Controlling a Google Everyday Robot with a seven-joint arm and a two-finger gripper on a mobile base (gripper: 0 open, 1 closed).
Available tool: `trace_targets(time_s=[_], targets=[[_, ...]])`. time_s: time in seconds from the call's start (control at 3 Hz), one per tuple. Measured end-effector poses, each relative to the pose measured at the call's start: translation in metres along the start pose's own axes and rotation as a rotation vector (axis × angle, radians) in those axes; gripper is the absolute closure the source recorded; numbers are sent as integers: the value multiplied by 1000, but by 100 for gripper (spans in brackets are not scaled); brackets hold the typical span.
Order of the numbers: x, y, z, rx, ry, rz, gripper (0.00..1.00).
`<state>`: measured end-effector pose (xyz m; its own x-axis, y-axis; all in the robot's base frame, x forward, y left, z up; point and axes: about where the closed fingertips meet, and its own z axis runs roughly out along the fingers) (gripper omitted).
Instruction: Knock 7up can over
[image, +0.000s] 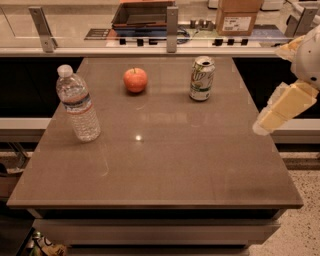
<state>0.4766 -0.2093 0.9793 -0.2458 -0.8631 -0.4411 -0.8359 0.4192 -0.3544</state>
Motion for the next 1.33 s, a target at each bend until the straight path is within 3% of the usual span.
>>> trace_targets(time_s=[0.67, 1.33], targets=[[-7, -34, 33, 122, -227, 222, 0], [-8, -65, 66, 140, -369, 331, 0]])
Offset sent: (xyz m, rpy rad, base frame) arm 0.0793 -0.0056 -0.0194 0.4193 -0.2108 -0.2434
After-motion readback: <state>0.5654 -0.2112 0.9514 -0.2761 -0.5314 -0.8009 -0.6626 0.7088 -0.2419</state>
